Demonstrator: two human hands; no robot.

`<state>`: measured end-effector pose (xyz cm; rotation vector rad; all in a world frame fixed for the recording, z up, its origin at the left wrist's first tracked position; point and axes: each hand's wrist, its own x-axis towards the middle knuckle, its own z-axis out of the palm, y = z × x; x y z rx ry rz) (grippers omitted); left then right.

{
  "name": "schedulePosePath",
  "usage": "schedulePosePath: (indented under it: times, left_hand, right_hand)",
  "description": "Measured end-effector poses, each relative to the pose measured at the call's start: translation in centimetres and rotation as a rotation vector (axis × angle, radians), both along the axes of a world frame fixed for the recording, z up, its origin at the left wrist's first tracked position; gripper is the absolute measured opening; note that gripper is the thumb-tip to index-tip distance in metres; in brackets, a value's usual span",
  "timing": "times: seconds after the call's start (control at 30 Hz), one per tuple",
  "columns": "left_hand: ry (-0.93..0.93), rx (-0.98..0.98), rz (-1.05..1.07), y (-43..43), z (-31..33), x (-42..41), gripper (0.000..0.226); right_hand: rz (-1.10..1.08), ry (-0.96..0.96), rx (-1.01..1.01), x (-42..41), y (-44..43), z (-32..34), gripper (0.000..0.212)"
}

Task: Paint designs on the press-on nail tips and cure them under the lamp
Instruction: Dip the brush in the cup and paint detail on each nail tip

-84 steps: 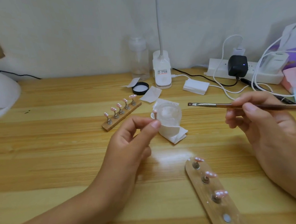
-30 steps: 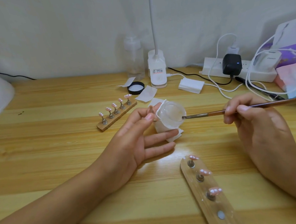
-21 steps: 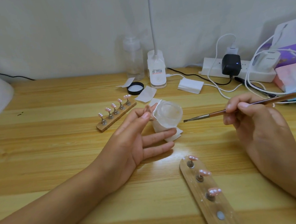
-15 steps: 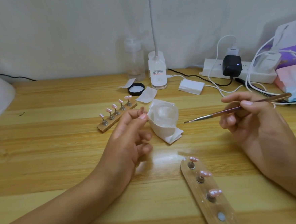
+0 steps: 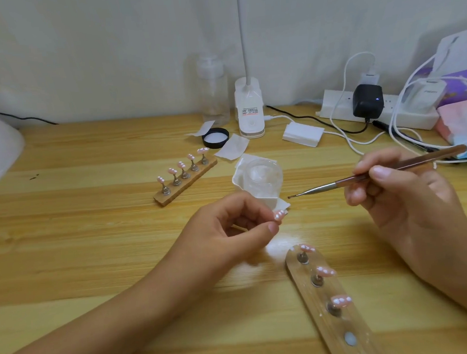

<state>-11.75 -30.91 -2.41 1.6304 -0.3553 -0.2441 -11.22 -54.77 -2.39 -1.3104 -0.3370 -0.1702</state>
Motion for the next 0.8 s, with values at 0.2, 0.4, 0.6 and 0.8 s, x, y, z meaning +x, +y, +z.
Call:
schedulePosePath:
  times: [0.2,0.4,0.6,0.8]
  left_hand:
    - [-0.021,0.027,0.01,0.07,-0.01,0.0,0.007]
    - [-0.028,0.031,0.012,-0.05,0.16,-0.03,0.007]
    - [-0.016,0.032,0.01,-0.1,0.25,-0.05,0.008]
    - [-0.012,0.038,0.014,-0.29,0.22,-0.2,0.008]
  right_hand:
    - [-0.012,-0.037,-0.068,-0.23,0.1,0.13,0.008]
    - [-0.014,-0.061,-0.12,-0.41,0.25,0.05,0.027]
    - [0.012,-0.077,-0.145,-0.52,0.5,0.1,0.024]
    - [0.038,-0.062,-0.111,-0.44,0.45,0.07,0.011]
